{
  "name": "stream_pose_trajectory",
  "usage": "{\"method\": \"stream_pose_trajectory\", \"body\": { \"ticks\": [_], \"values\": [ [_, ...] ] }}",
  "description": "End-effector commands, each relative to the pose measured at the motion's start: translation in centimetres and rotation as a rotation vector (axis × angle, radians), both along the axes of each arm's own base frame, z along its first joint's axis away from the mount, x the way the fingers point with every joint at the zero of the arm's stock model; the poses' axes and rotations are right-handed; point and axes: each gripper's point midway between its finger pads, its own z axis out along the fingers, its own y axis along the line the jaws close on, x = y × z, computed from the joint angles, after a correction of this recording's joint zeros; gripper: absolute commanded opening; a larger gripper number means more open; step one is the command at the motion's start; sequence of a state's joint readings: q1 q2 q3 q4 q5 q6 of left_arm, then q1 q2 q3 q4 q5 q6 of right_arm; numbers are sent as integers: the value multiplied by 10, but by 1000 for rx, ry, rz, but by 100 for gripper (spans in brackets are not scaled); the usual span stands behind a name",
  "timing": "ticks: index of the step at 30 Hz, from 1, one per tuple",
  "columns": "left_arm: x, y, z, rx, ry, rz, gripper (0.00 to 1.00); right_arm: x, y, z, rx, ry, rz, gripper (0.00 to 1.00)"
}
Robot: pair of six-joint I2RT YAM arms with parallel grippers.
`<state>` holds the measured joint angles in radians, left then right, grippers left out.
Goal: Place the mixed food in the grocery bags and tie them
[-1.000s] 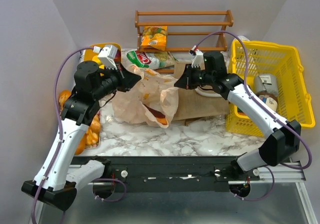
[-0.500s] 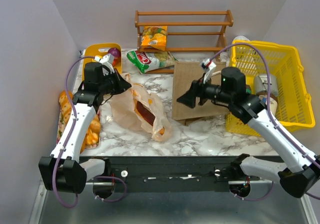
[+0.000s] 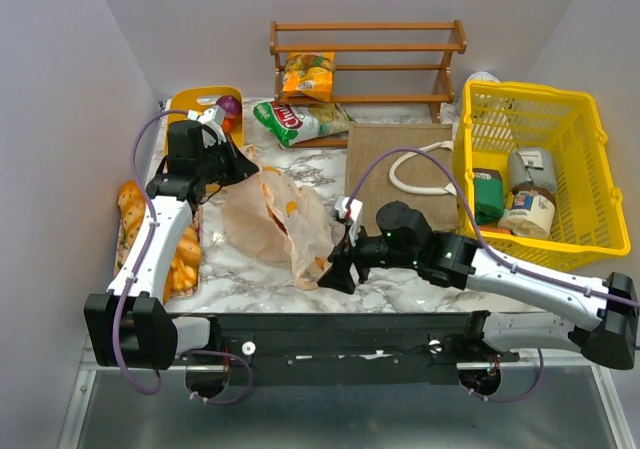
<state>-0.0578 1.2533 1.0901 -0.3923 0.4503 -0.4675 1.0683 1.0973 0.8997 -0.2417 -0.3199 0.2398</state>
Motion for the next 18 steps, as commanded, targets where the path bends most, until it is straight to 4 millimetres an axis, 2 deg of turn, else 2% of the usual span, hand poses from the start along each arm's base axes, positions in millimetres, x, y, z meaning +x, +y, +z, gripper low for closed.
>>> {"method": "stream_pose_trajectory", "body": {
  "ticks": [1,2,5,7,11,13,14,16,17,18],
  "values": [
    [5,0,12,-3,-48,-26,0,1,25,-9,0,-126,45,70],
    [5,0,13,-4,-50,-26,0,1,31,-21,-31,-128,55,67],
    [5,0,13,-6,-46,-26,0,0,44,-30,-53,-183,84,67],
    [5,1,14,-6,-48,-27,0,5,51,-43,-96,-206,78,68],
    [4,1,14,-3,-46,-27,0,11,60,-54,-119,-242,80,75],
    [5,1,13,-1,-45,-28,0,15,63,-61,-140,-256,70,75],
    [5,1,13,0,-46,-29,0,18,63,-65,-151,-260,54,68],
    [6,2,14,2,-49,-25,0,30,63,-65,-177,-277,0,45],
    [5,4,14,10,-49,-23,0,32,61,-62,-187,-280,-11,6],
    [7,5,16,19,-55,-18,0,33,54,-60,-217,-278,-25,1]
  ]
}}
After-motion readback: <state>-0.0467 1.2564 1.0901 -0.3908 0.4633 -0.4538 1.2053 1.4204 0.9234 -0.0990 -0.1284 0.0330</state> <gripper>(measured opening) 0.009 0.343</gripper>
